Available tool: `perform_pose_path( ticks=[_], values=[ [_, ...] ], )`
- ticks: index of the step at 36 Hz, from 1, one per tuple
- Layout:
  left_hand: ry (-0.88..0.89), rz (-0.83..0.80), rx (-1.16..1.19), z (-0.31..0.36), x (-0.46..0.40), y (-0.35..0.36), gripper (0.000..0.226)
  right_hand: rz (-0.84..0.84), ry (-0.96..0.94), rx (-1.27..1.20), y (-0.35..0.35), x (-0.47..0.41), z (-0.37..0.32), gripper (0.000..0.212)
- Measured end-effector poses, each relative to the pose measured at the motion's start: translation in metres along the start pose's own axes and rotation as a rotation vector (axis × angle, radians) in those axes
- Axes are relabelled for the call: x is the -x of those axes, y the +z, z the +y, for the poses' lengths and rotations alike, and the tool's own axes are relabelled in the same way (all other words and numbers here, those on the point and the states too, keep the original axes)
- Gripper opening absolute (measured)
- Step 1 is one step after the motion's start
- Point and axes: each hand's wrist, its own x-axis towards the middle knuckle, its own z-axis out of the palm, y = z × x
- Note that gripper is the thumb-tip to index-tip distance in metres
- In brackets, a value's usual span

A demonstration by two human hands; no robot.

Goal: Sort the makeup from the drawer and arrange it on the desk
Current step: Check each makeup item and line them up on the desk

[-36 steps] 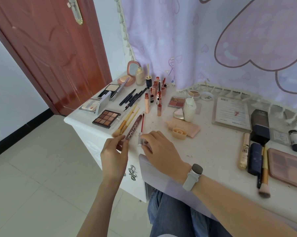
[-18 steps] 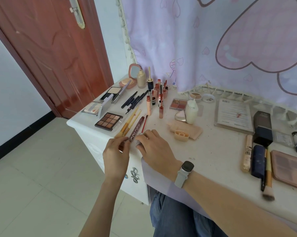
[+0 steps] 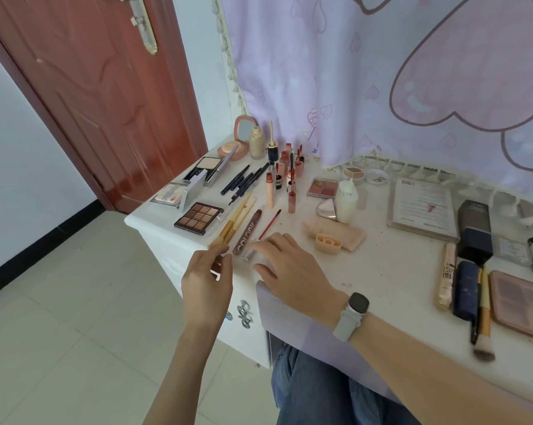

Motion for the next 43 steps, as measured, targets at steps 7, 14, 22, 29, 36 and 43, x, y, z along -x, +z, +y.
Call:
perform_pose_path(
  ticks=[7, 14, 22, 29, 36, 43],
  values=[
    [0.175, -0.075, 0.056, 0.036, 0.017, 0.01, 0.019, 0.122, 0.045, -0.018, -0.042, 0.042, 0.009, 0.024],
    [0.355, -0.34, 0.099, 0.082, 0.048, 0.048, 0.02, 0.228, 0.12, 0.06, -0.089, 0.089, 0.034, 0.023],
    [0.574, -0.464, 0.02, 0.112, 0.074, 0.09, 0.025, 0.089, 0.351, 0.288, -0.135, 0.134, 0.081, 0.033],
    [0.597, -0.464, -0.05, 0.111, 0.078, 0.1, 0.029, -0.354, 0.344, 0.509, -0.139, 0.151, 0.107, 0.05],
    [0.571, -0.498, -0.066, 0.111, 0.079, 0.099, 0.03, -0.375, 0.159, 0.676, -0.132, 0.136, 0.109, 0.032],
    [0.526, -0.531, -0.053, 0.111, 0.078, 0.099, 0.031, -0.049, -0.096, 0.571, -0.144, 0.125, 0.109, 0.011]
  ],
)
